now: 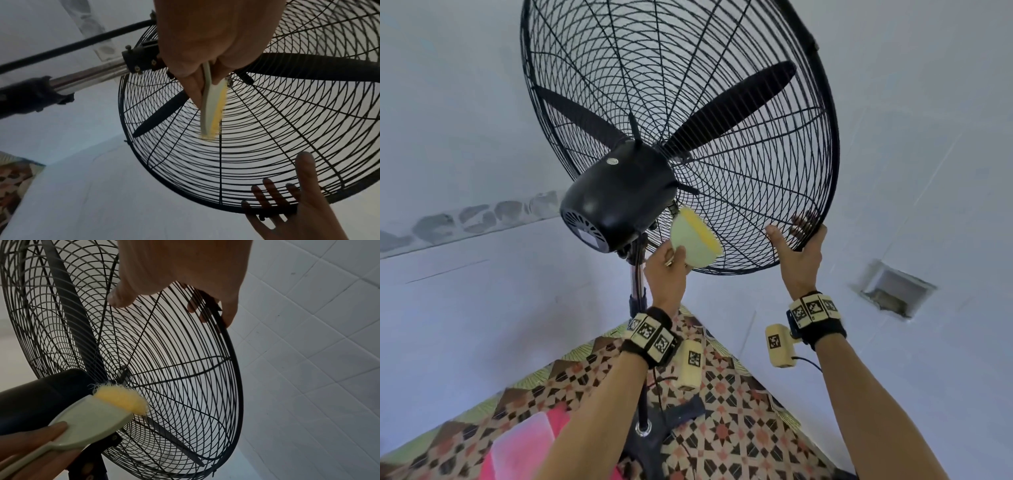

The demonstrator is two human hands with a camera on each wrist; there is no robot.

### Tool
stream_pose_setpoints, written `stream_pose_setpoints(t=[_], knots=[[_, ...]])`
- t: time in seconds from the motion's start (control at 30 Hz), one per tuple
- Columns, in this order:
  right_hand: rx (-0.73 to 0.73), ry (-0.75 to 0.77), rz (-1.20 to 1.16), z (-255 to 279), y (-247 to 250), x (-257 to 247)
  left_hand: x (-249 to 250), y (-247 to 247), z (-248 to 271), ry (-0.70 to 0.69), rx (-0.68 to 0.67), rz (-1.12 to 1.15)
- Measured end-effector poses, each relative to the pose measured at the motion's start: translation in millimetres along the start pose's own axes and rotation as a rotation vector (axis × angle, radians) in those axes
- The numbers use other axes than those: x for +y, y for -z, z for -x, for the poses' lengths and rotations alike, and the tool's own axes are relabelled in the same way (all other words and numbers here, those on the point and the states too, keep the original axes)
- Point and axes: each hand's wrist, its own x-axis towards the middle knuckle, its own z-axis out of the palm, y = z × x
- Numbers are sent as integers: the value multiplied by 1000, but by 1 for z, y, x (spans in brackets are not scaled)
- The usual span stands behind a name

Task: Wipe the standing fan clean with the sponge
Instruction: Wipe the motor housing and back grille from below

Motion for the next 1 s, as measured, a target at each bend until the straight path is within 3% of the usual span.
stream_pose_setpoints(t=[0.2,0.37,0.53,0.77,0.9,1.0], knots=[[-16,-19,12,1,-1,-3,-18,10,-25,130,88,-141],[-25,-16,15,-1,-1,-2,-3,4,-4,-41,-47,-3],[-18,-24,22,1,0,-4,-28,11,-28,89,81,-118],[-40,-18,23,-1,2,-2,-12,3,-4,-23,-27,52],[-41,9,29,-3,4,4,-36,10,-24,57,69,-27],[-54,12,50,-3,5,9,-36,16,-28,71,47,-78]])
